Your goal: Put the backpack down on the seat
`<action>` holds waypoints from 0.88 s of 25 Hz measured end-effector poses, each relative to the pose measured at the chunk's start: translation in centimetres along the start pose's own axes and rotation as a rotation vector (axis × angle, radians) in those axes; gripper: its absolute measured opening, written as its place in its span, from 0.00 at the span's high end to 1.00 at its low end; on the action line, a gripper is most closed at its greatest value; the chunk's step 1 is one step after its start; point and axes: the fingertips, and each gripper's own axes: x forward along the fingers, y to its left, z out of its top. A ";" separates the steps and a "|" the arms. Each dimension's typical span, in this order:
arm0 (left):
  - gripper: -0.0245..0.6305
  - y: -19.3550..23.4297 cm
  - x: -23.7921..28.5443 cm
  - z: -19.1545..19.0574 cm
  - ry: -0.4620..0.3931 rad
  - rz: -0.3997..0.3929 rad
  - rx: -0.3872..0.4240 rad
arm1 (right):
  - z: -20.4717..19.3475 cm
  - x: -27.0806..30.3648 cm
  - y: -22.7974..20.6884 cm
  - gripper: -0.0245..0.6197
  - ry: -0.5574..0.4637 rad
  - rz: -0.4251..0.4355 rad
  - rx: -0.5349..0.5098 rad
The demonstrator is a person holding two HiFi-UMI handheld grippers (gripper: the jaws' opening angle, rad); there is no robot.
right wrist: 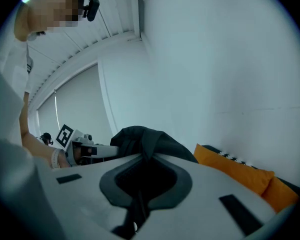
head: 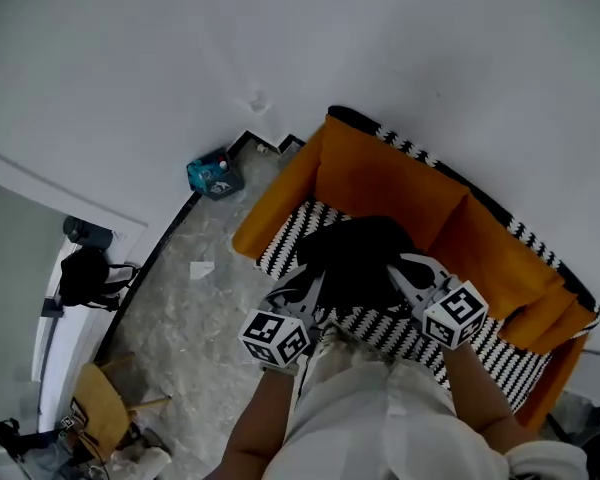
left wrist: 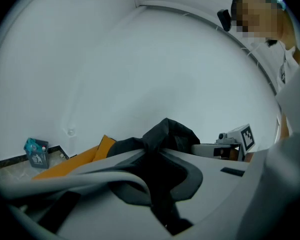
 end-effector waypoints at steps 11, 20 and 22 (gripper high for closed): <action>0.90 0.5 8.1 -4.6 0.162 -0.075 0.008 | -5.0 -0.7 -7.1 0.93 0.086 -0.132 0.060; 0.90 2.0 12.3 -10.7 0.308 -0.068 -0.032 | -11.4 -0.2 -11.3 0.93 0.196 -0.212 0.150; 0.89 2.3 13.0 -12.0 0.343 -0.061 -0.039 | -13.0 0.0 -12.0 0.93 0.221 -0.226 0.177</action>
